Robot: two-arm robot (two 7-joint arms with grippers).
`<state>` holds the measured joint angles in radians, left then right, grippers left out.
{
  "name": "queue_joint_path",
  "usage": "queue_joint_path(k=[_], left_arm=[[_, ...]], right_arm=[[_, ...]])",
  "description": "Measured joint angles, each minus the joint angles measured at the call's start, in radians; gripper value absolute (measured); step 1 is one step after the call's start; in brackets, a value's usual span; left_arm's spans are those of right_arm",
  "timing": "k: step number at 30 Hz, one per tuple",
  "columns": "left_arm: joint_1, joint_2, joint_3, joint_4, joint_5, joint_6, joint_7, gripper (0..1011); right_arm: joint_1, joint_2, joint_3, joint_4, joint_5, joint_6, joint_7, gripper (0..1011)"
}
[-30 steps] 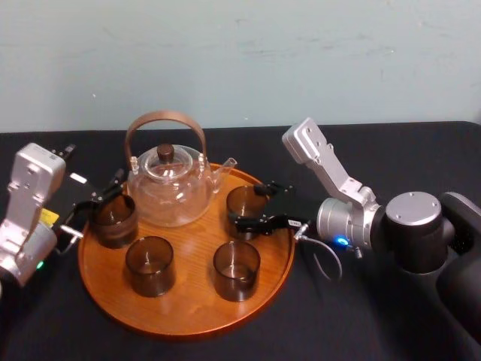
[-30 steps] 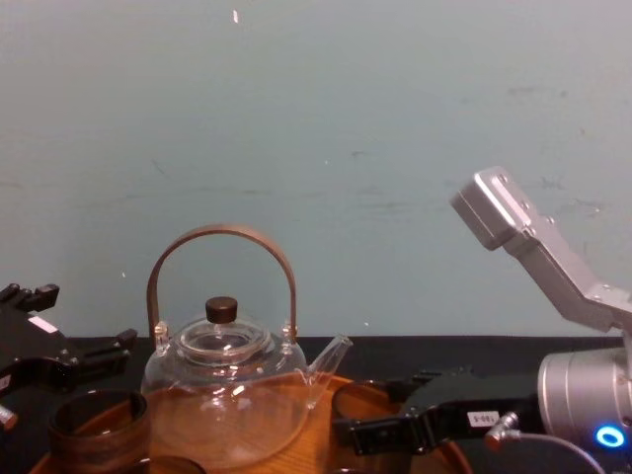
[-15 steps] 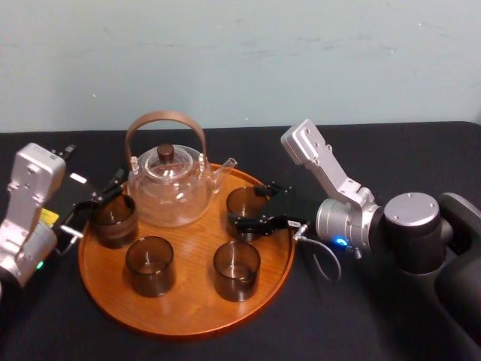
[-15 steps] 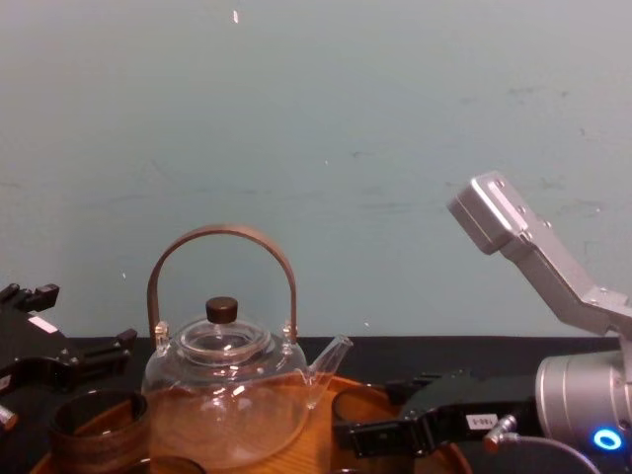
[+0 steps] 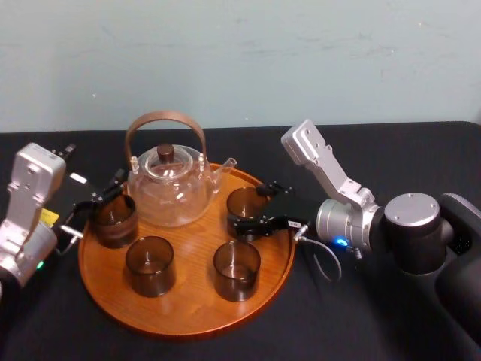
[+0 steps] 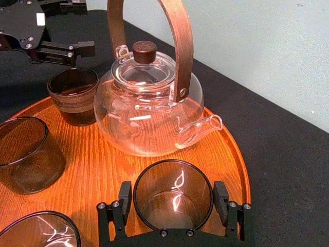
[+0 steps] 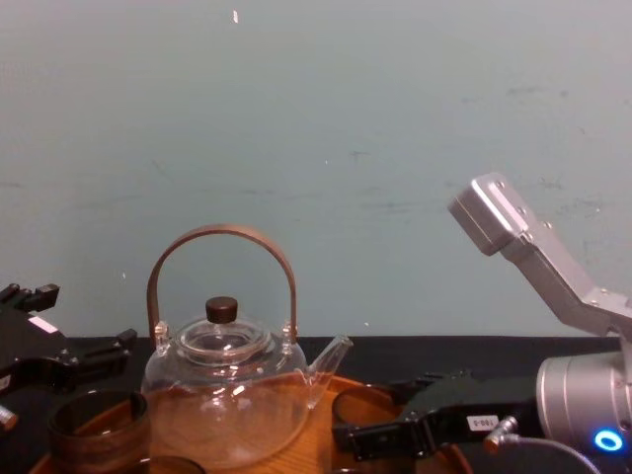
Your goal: Pick up the glass from the table and place it on the tray.
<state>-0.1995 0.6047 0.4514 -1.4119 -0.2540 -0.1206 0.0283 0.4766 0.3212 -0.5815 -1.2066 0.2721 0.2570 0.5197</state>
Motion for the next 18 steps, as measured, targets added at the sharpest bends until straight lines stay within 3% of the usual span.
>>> queue_joint_path(k=[18], left_arm=[[0.0,0.0,0.0,0.0,0.0,0.0,0.0,1001]], right_arm=[[-0.006,0.011,0.009,-0.016,0.012,-0.002,0.01,1002]])
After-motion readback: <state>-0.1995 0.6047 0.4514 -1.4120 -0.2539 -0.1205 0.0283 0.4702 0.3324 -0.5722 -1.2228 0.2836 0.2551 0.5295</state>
